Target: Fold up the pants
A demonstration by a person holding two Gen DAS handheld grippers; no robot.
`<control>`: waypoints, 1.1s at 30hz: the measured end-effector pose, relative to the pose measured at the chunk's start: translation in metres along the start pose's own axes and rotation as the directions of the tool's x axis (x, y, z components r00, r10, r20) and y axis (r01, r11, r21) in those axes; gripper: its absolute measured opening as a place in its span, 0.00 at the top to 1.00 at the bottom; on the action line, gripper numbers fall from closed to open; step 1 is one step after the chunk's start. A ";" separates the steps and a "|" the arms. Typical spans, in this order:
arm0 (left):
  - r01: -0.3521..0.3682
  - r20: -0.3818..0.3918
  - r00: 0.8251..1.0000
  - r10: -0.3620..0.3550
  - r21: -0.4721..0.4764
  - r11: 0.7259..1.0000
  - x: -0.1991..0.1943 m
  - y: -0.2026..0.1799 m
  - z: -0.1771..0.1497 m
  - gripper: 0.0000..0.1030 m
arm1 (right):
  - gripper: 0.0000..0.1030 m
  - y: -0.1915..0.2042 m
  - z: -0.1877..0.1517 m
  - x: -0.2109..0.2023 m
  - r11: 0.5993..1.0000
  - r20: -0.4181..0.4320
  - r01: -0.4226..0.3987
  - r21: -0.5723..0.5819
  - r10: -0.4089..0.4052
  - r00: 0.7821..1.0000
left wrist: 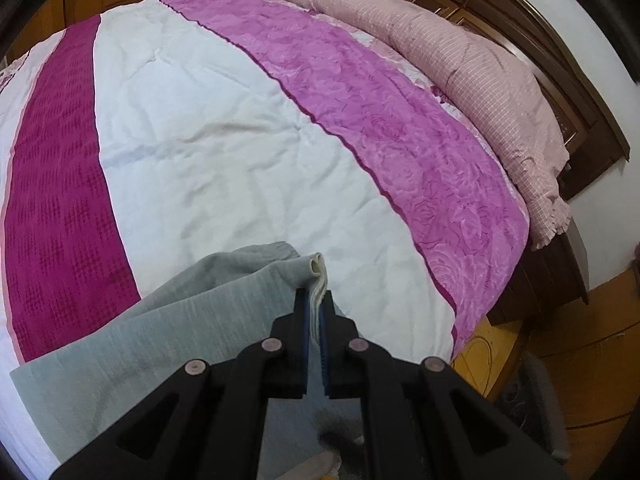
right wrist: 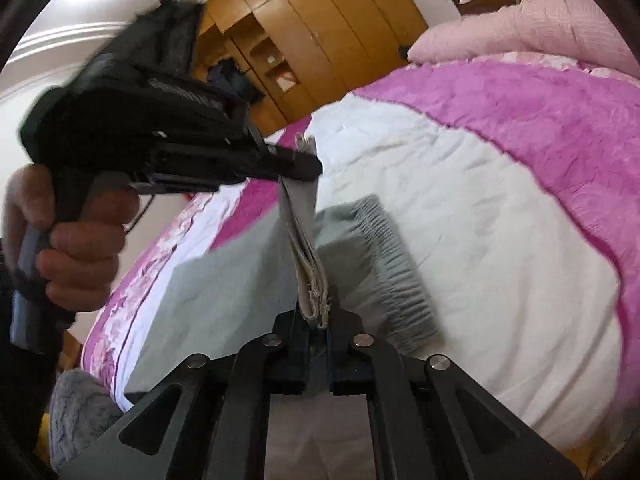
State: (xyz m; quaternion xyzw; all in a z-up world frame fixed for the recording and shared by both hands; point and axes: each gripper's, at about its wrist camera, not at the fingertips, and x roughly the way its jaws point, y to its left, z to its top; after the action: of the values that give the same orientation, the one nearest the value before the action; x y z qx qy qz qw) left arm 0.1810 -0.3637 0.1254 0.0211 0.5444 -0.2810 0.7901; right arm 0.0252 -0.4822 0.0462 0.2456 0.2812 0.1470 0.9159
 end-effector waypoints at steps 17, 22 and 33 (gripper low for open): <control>0.004 -0.022 1.000 -0.004 0.037 0.999 0.062 -0.002 0.011 0.74 | 0.39 -0.050 0.023 -0.047 0.961 0.171 0.196 0.193 -0.230 0.958; -0.024 0.167 0.986 0.007 0.097 0.995 -0.003 0.022 -0.012 0.48 | 0.55 -0.060 0.021 -0.036 0.962 0.154 0.008 0.272 -0.052 0.987; -0.315 0.205 0.933 0.295 0.073 0.946 -0.038 0.135 -0.170 0.64 | 0.64 0.007 0.014 0.016 0.733 0.100 0.658 -0.173 -0.651 0.752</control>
State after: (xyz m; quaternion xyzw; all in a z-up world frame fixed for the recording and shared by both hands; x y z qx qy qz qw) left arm 0.0904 -0.1771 0.0525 0.1195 0.4404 -0.1837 0.8707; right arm 0.0453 -0.4750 0.0534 0.0411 0.3187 -0.1613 0.9331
